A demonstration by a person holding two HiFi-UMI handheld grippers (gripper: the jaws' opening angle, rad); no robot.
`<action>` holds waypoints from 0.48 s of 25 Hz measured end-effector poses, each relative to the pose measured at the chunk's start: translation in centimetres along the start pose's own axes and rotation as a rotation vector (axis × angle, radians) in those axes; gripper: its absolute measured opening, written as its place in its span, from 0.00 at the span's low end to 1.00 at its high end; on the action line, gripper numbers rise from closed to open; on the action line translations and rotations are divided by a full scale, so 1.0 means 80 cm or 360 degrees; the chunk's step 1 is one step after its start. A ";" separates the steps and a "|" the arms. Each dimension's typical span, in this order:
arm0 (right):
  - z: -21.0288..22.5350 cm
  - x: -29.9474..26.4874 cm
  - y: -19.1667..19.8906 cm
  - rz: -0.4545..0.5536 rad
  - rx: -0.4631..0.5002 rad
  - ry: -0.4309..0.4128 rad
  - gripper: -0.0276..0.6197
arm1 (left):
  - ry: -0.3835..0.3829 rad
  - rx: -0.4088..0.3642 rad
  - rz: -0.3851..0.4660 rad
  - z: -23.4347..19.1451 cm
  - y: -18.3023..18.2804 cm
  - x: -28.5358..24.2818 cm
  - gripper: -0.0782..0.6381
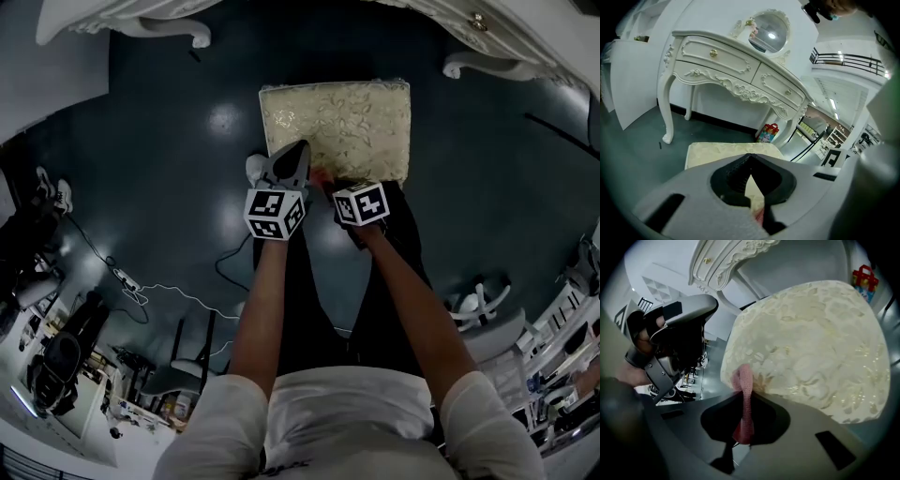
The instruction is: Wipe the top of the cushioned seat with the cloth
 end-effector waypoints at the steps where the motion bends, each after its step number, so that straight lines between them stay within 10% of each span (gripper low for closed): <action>1: 0.009 0.008 0.006 0.0008 -0.0010 -0.0001 0.09 | 0.0013 -0.0012 -0.0004 0.010 -0.002 -0.007 0.13; 12: 0.112 0.083 0.049 0.0114 -0.0077 0.0041 0.09 | 0.0161 -0.0091 -0.0076 0.103 0.004 -0.097 0.13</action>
Point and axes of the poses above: the fingertips, and each gripper's own axes: x backward along the fingers, z to its right, y out of its underside, the point moved 8 cm from there along x, backward along the fingers, and after that the axes turned 12 degrees about -z, right-handed, at the moved point
